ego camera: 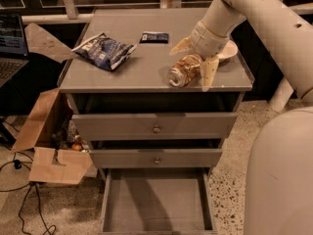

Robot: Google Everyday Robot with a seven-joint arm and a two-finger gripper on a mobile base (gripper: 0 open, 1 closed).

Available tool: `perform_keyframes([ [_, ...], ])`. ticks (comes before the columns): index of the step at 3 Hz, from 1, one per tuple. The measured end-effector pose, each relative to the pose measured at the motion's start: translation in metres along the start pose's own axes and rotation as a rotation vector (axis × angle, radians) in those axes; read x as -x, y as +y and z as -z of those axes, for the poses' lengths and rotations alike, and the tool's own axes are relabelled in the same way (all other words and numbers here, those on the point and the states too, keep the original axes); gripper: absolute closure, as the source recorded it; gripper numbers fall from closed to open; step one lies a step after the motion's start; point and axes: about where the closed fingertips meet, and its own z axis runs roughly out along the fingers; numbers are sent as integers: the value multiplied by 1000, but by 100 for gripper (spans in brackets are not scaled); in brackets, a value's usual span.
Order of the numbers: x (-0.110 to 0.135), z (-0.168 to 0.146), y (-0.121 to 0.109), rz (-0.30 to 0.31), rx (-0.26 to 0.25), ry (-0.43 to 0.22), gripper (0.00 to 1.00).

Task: Place orange can into bottom drawer

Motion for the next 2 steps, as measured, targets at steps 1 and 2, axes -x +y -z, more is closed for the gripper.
perform_keyframes([
  [1, 0, 0, 0, 0, 0, 0, 38],
  [2, 0, 0, 0, 0, 0, 0, 62],
])
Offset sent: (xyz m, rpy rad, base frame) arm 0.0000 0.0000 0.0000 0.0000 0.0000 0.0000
